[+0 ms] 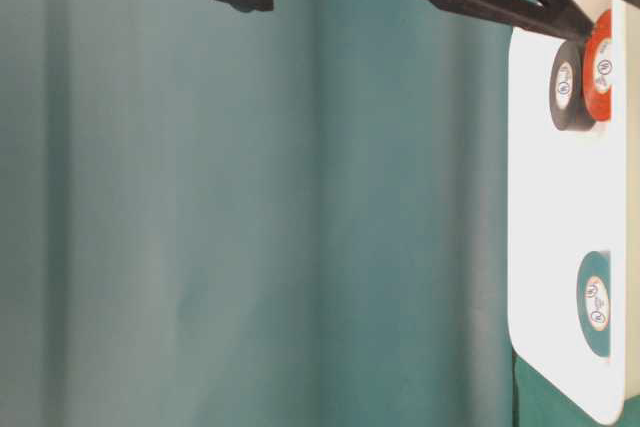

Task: Put the tape alternately from left to right into the white case.
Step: 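Lower the left gripper into the yellow tape roll's hole and grasp, then lift the yellow tape with the left gripper and lower it into the tray, then release the yellow tape and withdraw the left gripper from the tray, then lower the right gripper into the white tape roll's hole and grasp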

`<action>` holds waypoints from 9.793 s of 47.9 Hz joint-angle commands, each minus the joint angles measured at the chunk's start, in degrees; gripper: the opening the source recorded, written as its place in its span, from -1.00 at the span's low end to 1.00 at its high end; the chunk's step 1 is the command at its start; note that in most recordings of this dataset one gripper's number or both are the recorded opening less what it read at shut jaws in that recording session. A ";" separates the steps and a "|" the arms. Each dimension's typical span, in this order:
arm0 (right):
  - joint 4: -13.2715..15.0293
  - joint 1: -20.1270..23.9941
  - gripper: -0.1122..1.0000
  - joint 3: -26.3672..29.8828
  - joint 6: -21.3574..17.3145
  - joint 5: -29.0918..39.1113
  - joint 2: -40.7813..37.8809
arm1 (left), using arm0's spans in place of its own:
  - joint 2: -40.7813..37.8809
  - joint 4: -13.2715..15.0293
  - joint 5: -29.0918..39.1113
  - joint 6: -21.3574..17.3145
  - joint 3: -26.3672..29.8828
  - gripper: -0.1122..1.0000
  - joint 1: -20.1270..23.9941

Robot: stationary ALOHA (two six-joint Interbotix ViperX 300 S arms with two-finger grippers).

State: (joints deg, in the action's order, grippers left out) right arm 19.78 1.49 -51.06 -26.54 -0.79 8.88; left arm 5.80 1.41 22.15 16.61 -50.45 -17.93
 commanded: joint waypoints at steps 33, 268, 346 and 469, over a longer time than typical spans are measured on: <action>-0.09 0.09 0.68 1.32 -0.09 -1.14 -0.35 | -1.85 0.09 -0.97 -0.35 0.53 0.46 -0.26; 0.00 0.09 0.68 1.23 0.00 -1.76 -0.35 | -13.97 -0.26 -14.85 -35.33 24.17 0.77 34.19; 0.18 0.09 0.68 1.58 0.09 -1.76 -0.53 | 7.73 0.18 -14.41 -29.53 2.29 0.75 19.34; -0.09 5.10 0.68 -5.98 -9.93 3.96 2.99 | 8.09 0.18 -14.50 -19.34 -1.76 0.73 12.83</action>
State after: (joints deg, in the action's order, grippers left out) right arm 19.78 6.42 -57.22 -36.21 3.43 10.90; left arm 13.36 1.49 8.00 -2.81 -53.17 -4.92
